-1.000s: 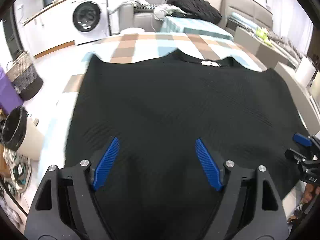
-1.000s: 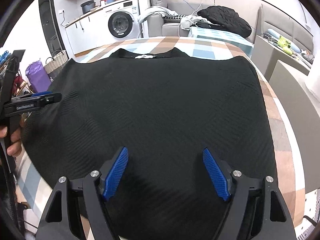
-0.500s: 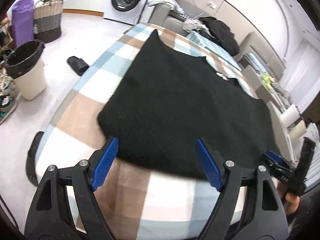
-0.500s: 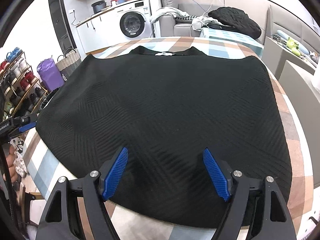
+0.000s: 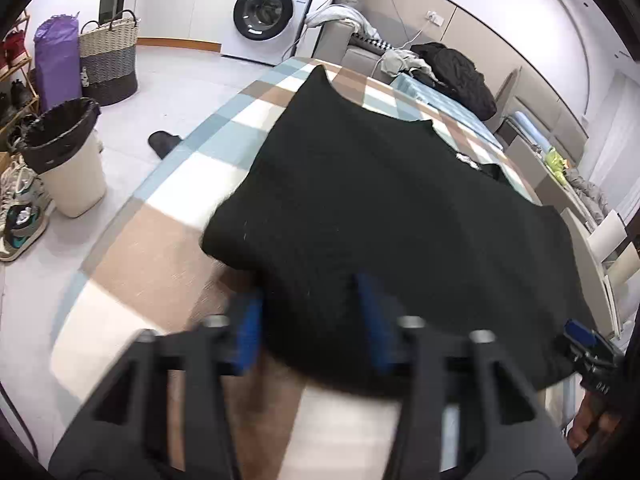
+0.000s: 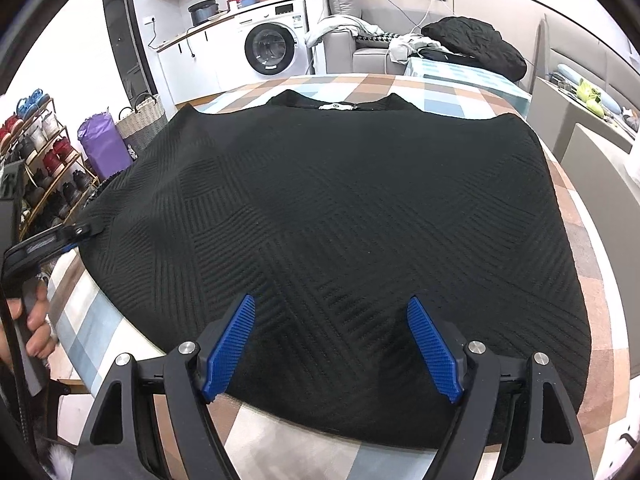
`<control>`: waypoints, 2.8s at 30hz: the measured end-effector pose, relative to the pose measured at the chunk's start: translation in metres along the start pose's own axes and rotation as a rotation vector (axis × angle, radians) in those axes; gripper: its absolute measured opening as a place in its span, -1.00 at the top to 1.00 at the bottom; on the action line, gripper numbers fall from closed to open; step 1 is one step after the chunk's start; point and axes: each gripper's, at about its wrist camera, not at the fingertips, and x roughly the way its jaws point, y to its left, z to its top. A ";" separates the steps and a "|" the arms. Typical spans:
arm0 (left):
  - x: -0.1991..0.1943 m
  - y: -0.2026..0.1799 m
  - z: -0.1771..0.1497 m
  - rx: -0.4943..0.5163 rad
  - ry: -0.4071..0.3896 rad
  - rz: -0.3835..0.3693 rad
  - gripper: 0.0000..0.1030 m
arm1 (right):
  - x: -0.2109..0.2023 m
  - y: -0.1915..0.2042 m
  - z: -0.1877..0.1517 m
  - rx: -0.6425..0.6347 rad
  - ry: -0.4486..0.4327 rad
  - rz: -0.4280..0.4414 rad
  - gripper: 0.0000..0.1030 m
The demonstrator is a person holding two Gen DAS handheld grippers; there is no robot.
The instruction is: Fold small clothes
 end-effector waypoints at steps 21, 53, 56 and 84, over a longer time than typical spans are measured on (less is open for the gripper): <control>-0.037 -0.092 0.029 0.247 -0.217 -0.079 0.80 | -0.003 -0.006 0.001 0.027 0.001 0.022 -0.57; -0.001 -0.111 0.003 0.333 -0.002 -0.271 -0.35 | 0.014 -0.054 0.039 0.321 0.039 0.363 -0.25; 0.004 -0.109 0.006 0.324 -0.002 -0.267 -0.35 | 0.031 -0.057 0.038 0.388 0.083 0.433 0.55; 0.014 -0.125 -0.006 0.373 0.051 -0.279 -0.35 | 0.032 -0.034 0.067 0.304 0.090 0.341 0.22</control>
